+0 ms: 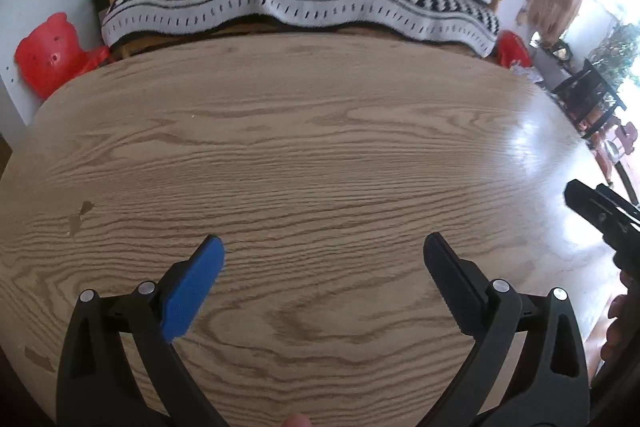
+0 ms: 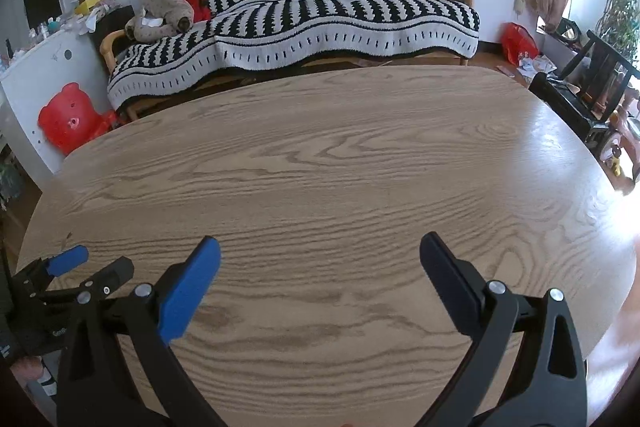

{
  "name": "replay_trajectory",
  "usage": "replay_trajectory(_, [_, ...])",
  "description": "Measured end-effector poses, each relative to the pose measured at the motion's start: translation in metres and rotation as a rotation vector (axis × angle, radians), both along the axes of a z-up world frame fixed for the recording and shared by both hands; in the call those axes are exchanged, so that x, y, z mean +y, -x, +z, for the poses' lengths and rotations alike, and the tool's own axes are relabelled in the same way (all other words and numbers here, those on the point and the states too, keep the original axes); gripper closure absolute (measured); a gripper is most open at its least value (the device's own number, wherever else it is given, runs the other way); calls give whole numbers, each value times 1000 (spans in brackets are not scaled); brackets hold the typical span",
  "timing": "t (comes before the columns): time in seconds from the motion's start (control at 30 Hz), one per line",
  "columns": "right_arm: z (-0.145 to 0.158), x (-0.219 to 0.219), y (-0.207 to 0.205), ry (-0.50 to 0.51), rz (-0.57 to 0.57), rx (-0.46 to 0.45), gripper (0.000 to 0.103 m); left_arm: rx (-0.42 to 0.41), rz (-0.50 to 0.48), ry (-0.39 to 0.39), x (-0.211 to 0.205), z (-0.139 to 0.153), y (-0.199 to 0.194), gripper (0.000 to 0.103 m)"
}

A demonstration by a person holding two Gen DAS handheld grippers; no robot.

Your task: Collect trash

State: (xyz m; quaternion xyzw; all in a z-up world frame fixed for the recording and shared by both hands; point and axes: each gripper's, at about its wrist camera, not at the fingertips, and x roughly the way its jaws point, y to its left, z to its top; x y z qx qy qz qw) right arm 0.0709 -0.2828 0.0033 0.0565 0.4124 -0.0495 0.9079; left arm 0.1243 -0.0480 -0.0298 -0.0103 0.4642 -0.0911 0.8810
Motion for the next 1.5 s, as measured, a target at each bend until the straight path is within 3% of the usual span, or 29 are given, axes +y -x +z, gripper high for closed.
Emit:
replay_trajectory(0.1, [-4, -2, -9, -9, 9, 15, 7, 57, 12, -11, 1, -7, -10, 6])
replay_trajectory(0.4, [-8, 4, -23, -31, 55, 19, 7, 86, 47, 54, 22, -10, -15, 6])
replay_trajectory(0.5, [-7, 6, -23, -48, 70, 11, 7, 78, 56, 25, 24, -5, -11, 6])
replay_trajectory(0.67, [-9, 6, -16, -70, 97, 12, 7, 71, 77, 2, 24, 0, -3, 6])
replay_trajectory(0.9, [-8, -4, 4, -25, 119, 25, 7, 65, 97, -27, 8, -1, 12, 6])
replay_trajectory(1.07, [-11, -23, 20, 5, 103, 35, 7, 63, 126, 22, 1, 1, 21, 6])
replay_trajectory(1.5, [-14, -56, 41, -36, 32, 33, 7, 35, 68, -100, -31, 11, 32, 6])
